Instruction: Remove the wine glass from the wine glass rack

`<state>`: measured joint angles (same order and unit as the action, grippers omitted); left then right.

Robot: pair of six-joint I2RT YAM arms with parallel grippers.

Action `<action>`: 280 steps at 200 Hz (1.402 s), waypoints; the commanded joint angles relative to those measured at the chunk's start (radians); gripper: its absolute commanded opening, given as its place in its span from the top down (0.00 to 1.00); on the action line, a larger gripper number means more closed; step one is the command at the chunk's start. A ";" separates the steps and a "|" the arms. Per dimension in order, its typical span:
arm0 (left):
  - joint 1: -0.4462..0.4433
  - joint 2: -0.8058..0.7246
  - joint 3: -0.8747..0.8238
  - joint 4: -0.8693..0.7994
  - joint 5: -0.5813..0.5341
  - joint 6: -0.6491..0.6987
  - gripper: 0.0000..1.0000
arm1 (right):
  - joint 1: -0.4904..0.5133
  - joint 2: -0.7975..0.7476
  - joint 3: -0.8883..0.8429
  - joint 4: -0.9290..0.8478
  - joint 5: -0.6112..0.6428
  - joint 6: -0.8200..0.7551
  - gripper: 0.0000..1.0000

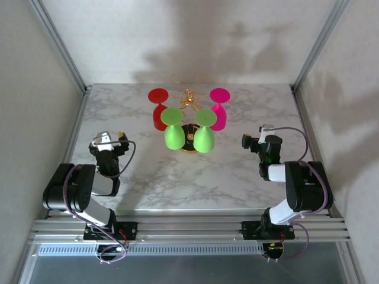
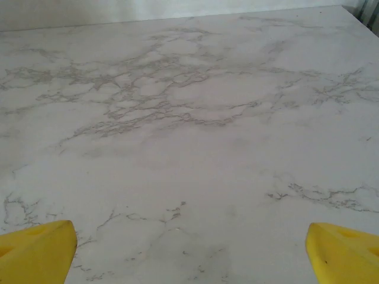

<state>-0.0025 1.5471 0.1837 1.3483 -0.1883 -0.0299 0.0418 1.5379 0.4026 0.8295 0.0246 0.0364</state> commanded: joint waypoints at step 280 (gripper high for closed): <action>-0.077 -0.456 0.279 -0.828 -0.186 -0.281 0.34 | -0.036 -0.374 0.326 -0.851 -0.054 0.262 0.08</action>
<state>-0.0334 1.1934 0.3954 0.8314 -0.3058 -0.1829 0.0154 1.1851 0.6205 0.3000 0.0856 0.2001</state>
